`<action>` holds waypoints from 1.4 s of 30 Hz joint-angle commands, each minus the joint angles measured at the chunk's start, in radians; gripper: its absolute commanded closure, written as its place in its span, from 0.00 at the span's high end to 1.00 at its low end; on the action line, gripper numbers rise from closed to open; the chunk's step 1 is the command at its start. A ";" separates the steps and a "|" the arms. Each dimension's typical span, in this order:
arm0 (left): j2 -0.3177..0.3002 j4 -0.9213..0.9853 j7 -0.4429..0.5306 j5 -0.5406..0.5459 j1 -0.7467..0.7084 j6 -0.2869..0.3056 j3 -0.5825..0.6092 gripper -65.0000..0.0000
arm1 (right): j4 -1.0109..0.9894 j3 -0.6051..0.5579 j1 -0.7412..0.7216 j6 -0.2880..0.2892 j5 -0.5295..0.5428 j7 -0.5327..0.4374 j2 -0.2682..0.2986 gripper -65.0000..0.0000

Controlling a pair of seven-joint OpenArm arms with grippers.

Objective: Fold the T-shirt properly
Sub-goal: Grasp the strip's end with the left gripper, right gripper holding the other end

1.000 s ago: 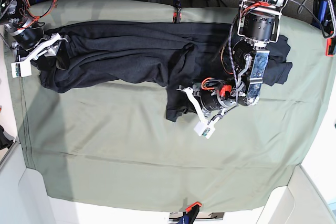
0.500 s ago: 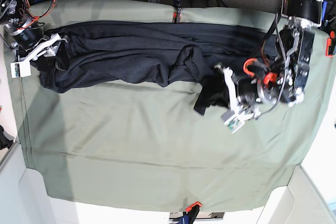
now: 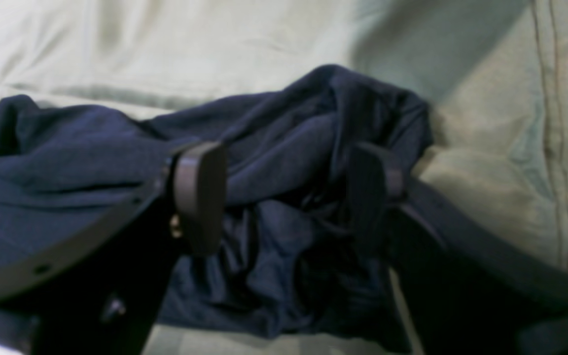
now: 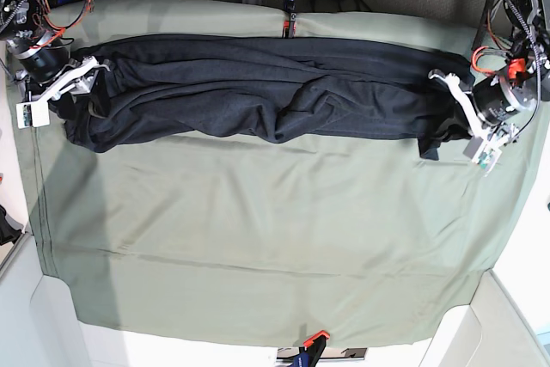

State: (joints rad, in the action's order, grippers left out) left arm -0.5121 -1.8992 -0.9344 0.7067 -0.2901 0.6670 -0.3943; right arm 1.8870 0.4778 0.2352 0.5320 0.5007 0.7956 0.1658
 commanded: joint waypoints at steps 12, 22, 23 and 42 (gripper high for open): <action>-0.009 0.146 0.166 -0.087 -0.026 -0.156 -0.126 0.66 | 0.019 0.005 -0.010 0.003 0.016 -0.026 0.008 0.59; -0.035 0.342 0.061 0.280 -0.023 -0.040 -0.340 0.66 | 0.019 0.005 -0.010 0.003 0.016 -0.025 0.009 0.59; -0.038 0.399 0.053 0.314 -0.019 -0.019 -0.340 0.66 | 0.018 0.005 -0.010 0.003 0.016 -0.024 0.009 0.59; -0.055 0.797 -0.162 0.746 0.060 0.031 -0.199 0.66 | 0.018 0.005 -0.007 0.003 0.059 0.003 0.008 0.59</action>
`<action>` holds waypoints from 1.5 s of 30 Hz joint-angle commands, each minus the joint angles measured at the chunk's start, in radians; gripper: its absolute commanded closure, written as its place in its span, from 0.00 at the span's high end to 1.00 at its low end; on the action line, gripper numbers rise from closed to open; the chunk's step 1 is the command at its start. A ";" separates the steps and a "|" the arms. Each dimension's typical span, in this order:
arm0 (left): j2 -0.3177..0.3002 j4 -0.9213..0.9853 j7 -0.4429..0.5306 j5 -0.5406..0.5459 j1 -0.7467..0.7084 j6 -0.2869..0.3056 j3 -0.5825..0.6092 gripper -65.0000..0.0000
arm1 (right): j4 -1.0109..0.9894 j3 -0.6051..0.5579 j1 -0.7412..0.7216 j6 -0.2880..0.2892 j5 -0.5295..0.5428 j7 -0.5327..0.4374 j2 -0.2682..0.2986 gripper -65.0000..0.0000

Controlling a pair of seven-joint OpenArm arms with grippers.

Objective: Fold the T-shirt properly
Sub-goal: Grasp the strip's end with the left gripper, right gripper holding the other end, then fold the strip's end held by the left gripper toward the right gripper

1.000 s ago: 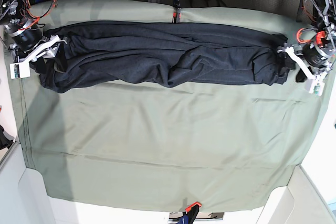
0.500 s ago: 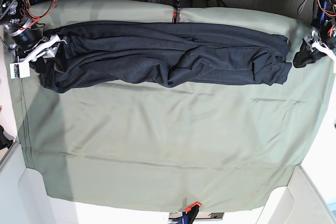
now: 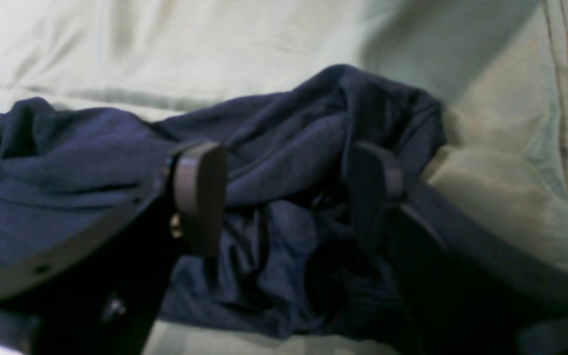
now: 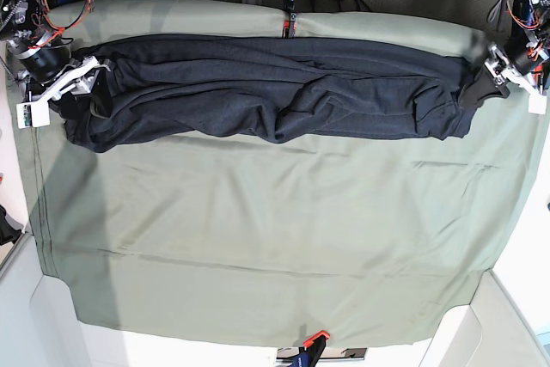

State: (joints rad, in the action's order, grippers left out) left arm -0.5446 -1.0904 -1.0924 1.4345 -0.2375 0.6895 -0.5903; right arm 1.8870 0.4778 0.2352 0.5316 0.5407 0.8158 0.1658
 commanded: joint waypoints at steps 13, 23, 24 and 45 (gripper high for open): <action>-0.021 -0.057 -0.068 0.049 0.010 0.009 0.071 0.65 | 0.019 0.005 -0.007 0.003 0.025 -0.011 0.008 0.59; -0.020 -0.101 0.119 -0.217 0.022 0.009 0.212 0.50 | 0.019 0.005 -0.007 0.003 0.028 -0.012 0.008 0.59; -0.021 -0.102 0.132 -0.244 0.024 0.009 0.211 0.32 | 0.019 0.005 -0.007 0.003 0.028 -0.012 0.008 0.59; -0.040 -0.320 0.414 -0.829 0.200 0.009 0.013 0.00 | 0.019 0.005 -0.007 0.003 0.028 -0.031 0.008 0.59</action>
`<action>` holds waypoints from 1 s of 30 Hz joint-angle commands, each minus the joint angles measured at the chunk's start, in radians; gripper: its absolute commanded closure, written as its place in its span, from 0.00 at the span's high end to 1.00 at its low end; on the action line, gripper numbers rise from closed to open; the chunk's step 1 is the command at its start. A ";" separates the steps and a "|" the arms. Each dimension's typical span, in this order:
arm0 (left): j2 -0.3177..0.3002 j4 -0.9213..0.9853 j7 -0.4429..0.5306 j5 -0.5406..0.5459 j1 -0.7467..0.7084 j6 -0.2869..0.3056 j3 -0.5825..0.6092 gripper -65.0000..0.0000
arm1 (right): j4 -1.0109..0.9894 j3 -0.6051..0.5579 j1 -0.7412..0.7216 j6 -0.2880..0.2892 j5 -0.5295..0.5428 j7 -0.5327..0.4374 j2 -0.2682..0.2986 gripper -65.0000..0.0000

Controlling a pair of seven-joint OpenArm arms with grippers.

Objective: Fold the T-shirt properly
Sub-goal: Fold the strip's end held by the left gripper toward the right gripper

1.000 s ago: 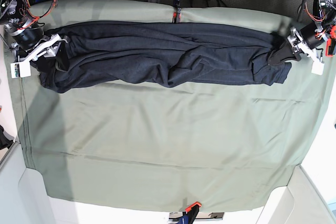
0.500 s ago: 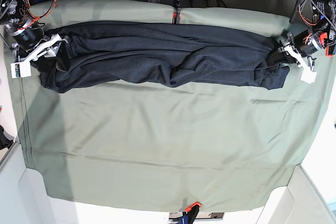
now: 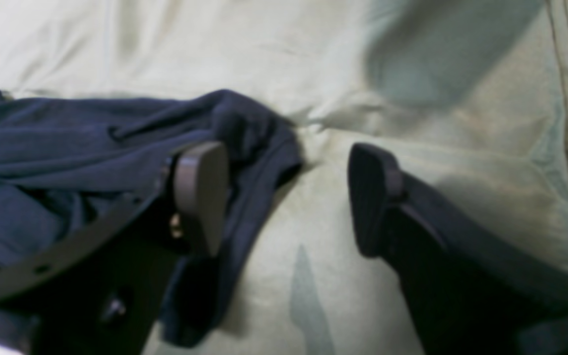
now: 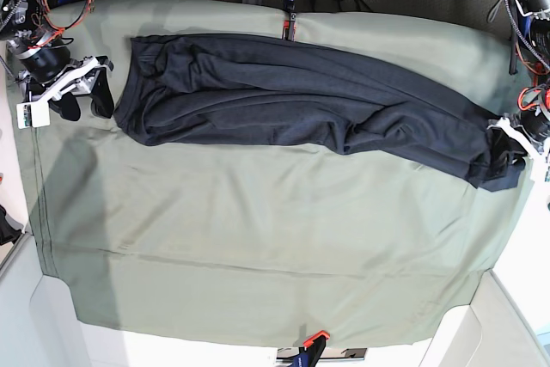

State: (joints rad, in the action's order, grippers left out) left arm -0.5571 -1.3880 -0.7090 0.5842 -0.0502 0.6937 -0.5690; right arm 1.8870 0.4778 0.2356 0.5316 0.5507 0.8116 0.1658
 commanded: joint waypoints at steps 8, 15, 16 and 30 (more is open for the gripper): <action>0.073 -0.443 -0.076 0.159 -0.131 0.004 0.085 0.00 | 0.019 0.005 -0.010 0.003 0.018 -0.030 0.008 0.59; 0.168 -0.587 -0.076 0.080 -0.171 0.004 0.398 0.00 | 0.018 0.005 -0.010 0.003 0.018 -0.033 0.008 0.59; 0.179 -0.583 -0.070 0.037 -0.171 0.004 0.443 0.00 | 0.019 0.005 -0.010 0.003 0.017 -0.033 0.008 0.59; 0.208 -0.441 0.008 -0.136 -0.163 -0.022 0.753 0.67 | 0.018 0.006 -0.010 -0.004 0.084 0.024 -0.006 0.59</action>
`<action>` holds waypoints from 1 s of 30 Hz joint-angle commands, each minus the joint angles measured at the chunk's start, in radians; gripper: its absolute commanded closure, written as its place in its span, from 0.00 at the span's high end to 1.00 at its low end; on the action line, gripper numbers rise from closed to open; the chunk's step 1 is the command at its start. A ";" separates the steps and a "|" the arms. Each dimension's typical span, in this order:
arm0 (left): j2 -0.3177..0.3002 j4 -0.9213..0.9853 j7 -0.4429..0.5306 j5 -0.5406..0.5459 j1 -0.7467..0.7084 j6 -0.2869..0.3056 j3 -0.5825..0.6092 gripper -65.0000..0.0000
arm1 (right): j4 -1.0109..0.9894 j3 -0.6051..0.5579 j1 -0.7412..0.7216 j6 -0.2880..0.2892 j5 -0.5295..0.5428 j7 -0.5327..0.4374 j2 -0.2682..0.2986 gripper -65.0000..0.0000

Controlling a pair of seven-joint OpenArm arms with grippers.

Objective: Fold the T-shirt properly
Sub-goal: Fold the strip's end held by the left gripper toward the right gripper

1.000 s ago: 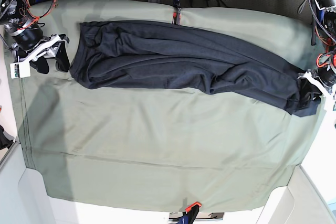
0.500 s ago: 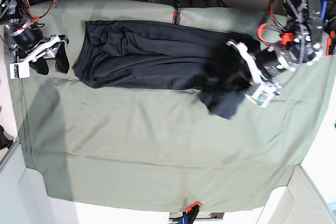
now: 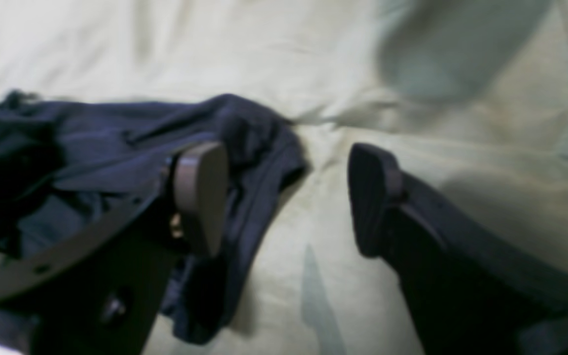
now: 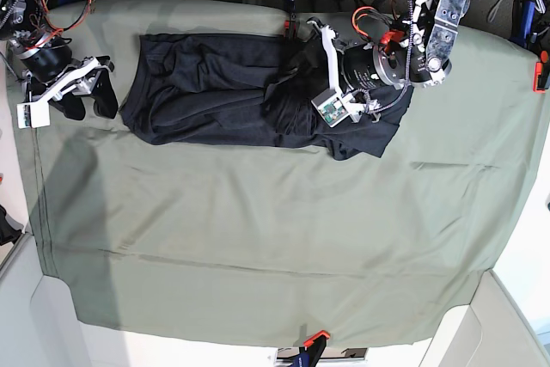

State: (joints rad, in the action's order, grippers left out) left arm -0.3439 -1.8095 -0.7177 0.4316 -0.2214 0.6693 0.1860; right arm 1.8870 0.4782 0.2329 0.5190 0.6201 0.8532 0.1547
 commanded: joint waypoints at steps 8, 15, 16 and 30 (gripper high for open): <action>-0.005 -0.150 -0.046 0.156 0.008 0.029 -0.002 0.67 | -0.019 -0.027 0.012 0.008 0.000 -0.020 -0.060 0.59; -0.005 -0.162 -0.044 0.194 0.008 0.029 -0.002 0.67 | -0.154 -0.097 -0.002 0.008 -0.081 -0.139 -0.061 0.59; -0.005 -0.162 -0.041 0.194 0.008 0.029 -0.002 0.67 | -0.171 -0.107 -0.009 0.008 -0.081 -0.139 -0.061 0.59; -0.005 -0.163 -0.077 0.437 0.008 0.029 -0.161 0.67 | -0.214 -0.307 -0.021 0.008 -0.119 -0.131 -0.136 0.59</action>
State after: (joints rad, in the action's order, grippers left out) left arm -0.3439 -1.9556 -0.8131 0.8486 -0.2214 0.6888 0.0277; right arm 1.6627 0.1734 0.2157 0.5201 0.4999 0.7116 0.0162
